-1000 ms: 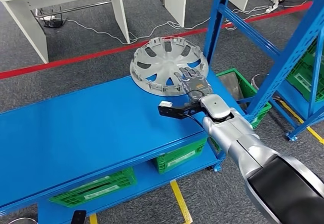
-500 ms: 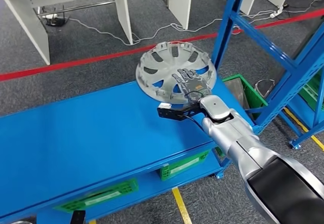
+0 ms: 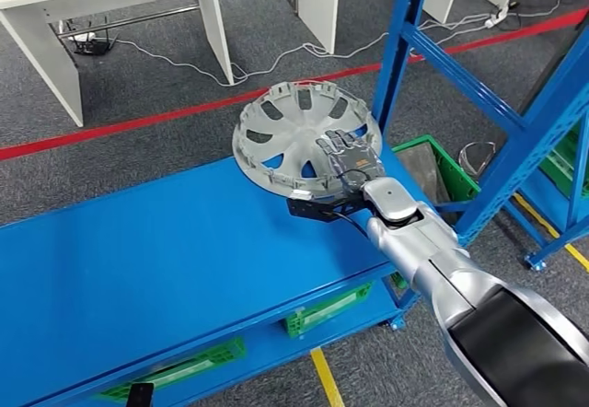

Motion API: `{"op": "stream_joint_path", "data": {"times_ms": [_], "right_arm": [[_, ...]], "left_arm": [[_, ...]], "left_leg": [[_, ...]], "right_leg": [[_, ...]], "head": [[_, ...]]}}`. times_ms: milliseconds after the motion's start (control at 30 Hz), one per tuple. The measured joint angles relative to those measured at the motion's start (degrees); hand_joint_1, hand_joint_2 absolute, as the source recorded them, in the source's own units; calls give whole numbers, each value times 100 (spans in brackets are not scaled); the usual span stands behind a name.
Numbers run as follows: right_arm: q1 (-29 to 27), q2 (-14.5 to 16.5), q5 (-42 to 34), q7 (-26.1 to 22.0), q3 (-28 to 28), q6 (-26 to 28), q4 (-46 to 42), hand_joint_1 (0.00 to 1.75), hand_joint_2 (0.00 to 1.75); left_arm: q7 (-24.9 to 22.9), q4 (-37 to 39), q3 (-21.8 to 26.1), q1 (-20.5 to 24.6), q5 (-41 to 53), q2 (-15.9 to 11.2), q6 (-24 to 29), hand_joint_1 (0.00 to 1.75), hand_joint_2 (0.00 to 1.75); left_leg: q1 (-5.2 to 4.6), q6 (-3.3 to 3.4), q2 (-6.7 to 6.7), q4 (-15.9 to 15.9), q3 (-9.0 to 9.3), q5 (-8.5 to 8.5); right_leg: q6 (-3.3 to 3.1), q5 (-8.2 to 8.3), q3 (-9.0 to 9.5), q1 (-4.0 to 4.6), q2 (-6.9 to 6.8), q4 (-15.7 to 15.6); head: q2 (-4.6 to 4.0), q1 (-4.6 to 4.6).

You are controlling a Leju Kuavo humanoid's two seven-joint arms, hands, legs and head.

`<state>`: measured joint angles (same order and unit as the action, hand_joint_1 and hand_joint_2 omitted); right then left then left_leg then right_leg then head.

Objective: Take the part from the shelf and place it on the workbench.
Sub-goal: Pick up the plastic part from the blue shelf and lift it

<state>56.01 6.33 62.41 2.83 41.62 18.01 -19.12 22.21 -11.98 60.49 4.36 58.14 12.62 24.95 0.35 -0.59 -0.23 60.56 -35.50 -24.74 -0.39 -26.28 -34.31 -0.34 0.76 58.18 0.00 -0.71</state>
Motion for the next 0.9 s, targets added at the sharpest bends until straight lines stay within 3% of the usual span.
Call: {"op": "stream_joint_path", "data": {"times_ms": [167,233,300,333,367,400,467,533,633,700,833,867,900], "right_arm": [[4,1,9,-3,-4,-10,-2,0,175],[18,1,11,-5,-6,-17,-3,0,175],[10,1,14,-5,-7,-42,0,0,175],[-6,1,15,-5,-6,-60,3,0,175],[-21,1,18,-6,-5,-79,6,0,175],[-29,1,20,-7,-5,-94,9,0,175],[-18,1,23,-8,-4,-116,13,0,175],[9,11,28,-9,-3,-160,13,0,175],[21,33,36,-16,-2,-221,21,0,175],[29,40,37,-17,-2,-227,25,0,175],[29,55,36,-6,-2,-309,38,0,175],[27,55,34,4,-2,-369,46,0,175],[27,55,33,29,-2,-446,55,0,175]], "left_arm": [[21,0,25,6,-34,5,22,0,0],[21,0,34,17,-47,9,23,0,0],[8,0,44,26,-58,12,25,0,0],[-2,0,48,25,-60,13,26,0,0],[-11,0,50,25,-61,13,28,0,0],[-19,0,52,24,-61,13,29,0,0],[-28,0,57,24,-61,18,29,0,0],[-39,0,60,29,-60,25,29,0,0],[-60,0,61,31,-59,34,30,0,0],[-63,0,63,30,-59,37,32,0,0],[-69,0,64,27,-59,32,31,0,0],[-73,0,65,24,-58,32,30,0,0],[-76,0,66,22,-58,32,29,0,0]], "left_leg": [[-3,133,-5,-238,81,-34],[17,191,2,-269,118,-23],[14,223,6,-266,122,-31],[13,229,7,-265,125,-36],[11,235,5,-263,131,-43],[9,234,1,-260,141,-51],[3,213,-8,-251,168,-78],[-19,163,-9,-233,169,-104],[-26,79,-2,-240,159,-115],[-18,11,3,-84,111,-245],[14,-95,5,1214,-470,-841],[19,-107,6,1368,-553,-837],[25,-112,6,1296,-534,-719]], "right_leg": [[141,-54,-77,1,-13,40],[189,-289,-291,-5,-24,464],[217,-591,-685,-10,-28,1240],[224,-653,-851,-13,-28,1528],[224,-614,-927,-14,-29,1623],[215,-467,-886,-15,-29,1483],[172,-60,-551,-12,-36,733],[129,124,-233,3,-42,120],[71,109,-145,9,-33,-13],[20,118,-113,-17,-33,-50],[-33,101,-73,-31,-41,-62],[-33,97,-69,-31,-39,-59],[-29,90,-63,-32,-36,-54]], "head": [[0,15],[0,33],[0,46],[0,44],[0,46],[0,46],[0,47],[0,41],[0,39],[0,27],[0,5],[0,5],[0,4]]}}
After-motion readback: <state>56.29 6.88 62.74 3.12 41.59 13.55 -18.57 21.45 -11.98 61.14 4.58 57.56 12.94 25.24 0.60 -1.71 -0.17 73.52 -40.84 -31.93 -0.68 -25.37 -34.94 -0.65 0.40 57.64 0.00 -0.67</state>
